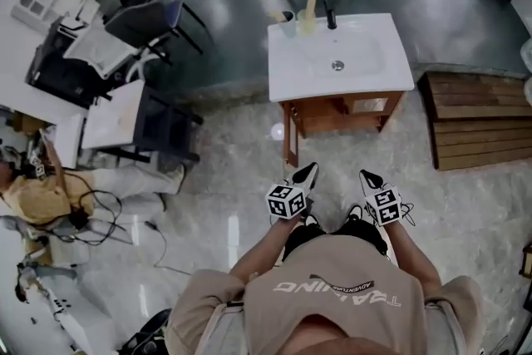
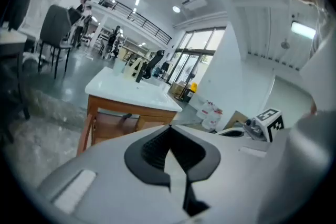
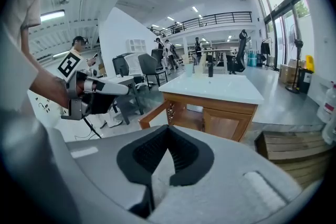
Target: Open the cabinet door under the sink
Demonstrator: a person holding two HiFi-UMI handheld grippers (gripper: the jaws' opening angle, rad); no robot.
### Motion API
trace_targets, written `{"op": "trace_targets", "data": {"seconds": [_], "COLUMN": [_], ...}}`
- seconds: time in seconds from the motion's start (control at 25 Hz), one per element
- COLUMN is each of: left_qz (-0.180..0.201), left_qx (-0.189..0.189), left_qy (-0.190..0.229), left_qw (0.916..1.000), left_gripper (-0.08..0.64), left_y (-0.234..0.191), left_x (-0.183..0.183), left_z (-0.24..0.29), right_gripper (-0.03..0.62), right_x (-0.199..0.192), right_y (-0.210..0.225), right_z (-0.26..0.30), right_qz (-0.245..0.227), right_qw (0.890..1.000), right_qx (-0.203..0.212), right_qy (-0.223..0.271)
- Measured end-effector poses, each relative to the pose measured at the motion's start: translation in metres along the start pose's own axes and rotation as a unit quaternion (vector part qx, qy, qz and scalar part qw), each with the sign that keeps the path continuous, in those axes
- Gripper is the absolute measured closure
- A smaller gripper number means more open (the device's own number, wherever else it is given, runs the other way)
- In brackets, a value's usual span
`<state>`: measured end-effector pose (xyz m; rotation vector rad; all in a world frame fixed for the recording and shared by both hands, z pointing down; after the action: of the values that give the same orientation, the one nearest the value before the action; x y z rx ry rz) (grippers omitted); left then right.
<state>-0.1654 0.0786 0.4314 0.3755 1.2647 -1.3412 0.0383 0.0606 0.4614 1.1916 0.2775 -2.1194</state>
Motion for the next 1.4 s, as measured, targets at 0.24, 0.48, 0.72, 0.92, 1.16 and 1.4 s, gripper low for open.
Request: {"op": "trace_targets", "data": {"seconds": [0.24,0.48,0.72,0.92,1.16,1.4], "left_qz": [0.131,0.199,0.214,0.235,0.269,0.272], "left_qx": [0.02,0.031,0.047,0.049,0.066,0.075], "left_qy": [0.031,0.069,0.112,0.145,0.166,0.165], "left_qw": [0.9907,0.9771,0.9692,0.9599,0.9463,0.945], "left_gripper": [0.545,0.545,0.545,0.544,0.543,0.543], "left_y": [0.036,0.069,0.091,0.107,0.12,0.118], "left_x": [0.071,0.125,0.164,0.187,0.199,0.204], "left_z": [0.026,0.04,0.034,0.028,0.01,-0.002], "right_gripper": [0.591,0.591,0.591,0.591,0.591,0.591], "right_x": [0.042,0.11,0.159,0.192,0.202,0.204], "right_y": [0.033,0.054,0.053,0.047,0.053,0.056], "right_z": [-0.03,-0.054,-0.079,-0.098,-0.113,-0.132], "right_qz": [0.019,-0.031,-0.083,-0.121,-0.132,-0.12], "right_qw": [0.998,0.992,0.984,0.974,0.969,0.962], "right_qx": [-0.032,-0.029,-0.018,-0.011,-0.035,-0.061], "right_qy": [0.057,0.115,0.155,0.189,0.206,0.238]}}
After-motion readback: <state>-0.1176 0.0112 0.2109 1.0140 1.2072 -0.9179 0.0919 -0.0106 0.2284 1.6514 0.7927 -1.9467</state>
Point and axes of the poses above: the fingertips, and each gripper's own axes: z forward along the fingers, y to its right, x out of its top, the point moved 5 cm from there along -z, backward along the fingers, and after that the axes turned 2 degrees about x, right-handed, at the moved point
